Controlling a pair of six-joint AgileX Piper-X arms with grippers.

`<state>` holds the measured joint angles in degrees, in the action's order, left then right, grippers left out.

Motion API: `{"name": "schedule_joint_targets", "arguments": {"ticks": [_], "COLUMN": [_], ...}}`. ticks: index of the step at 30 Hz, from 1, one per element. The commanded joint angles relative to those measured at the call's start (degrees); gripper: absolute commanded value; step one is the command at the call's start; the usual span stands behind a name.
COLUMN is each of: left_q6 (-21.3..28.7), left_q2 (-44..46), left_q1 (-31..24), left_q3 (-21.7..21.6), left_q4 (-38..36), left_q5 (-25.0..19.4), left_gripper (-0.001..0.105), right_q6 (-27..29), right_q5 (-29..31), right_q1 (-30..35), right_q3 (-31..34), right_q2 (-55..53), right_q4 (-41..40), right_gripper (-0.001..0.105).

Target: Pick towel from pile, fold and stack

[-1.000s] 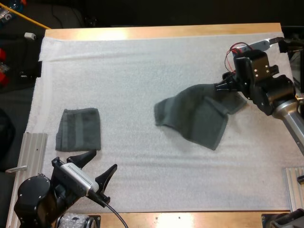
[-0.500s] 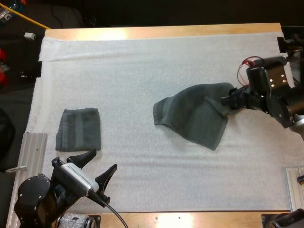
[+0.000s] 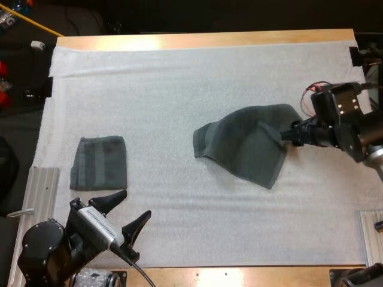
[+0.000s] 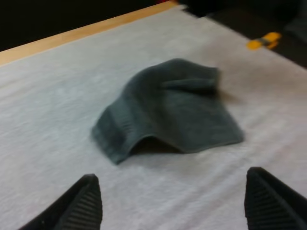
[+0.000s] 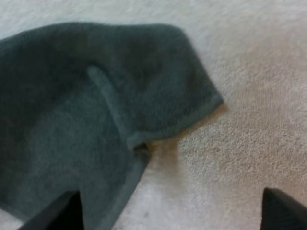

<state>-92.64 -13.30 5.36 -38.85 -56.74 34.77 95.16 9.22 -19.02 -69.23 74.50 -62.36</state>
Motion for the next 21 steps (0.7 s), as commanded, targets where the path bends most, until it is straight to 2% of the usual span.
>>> {"name": "schedule_joint_targets", "arguments": {"ticks": [1, 4, 11, 21], "left_q6": [-0.5, -0.5, -0.5, -0.5], "left_q2": [-0.1, -0.1, -0.1, -0.1], "left_q1": [0.4, 1.0, 2.9, 4.3], "left_q3": [-0.4, -0.4, -0.4, -0.4], "left_q4": [0.6, 0.6, 0.2, -5.1], "left_q5": [1.2, 1.3, 1.6, 1.6], "left_gripper": [0.062, 0.062, 0.062, 0.062], "right_q6": [-0.2, 0.1, 0.2, 0.6], "right_q5": [-0.3, -1.2, -8.3, -9.9], "right_q1": [1.1, 3.9, 10.2, 12.6], "right_q3": [0.0, 0.0, 0.0, 0.0], "right_q2": [0.2, 1.5, 6.2, 14.8], "right_q4": [0.9, 1.4, 2.6, 8.3], "right_gripper": [0.071, 0.071, 0.071, 0.071]}}
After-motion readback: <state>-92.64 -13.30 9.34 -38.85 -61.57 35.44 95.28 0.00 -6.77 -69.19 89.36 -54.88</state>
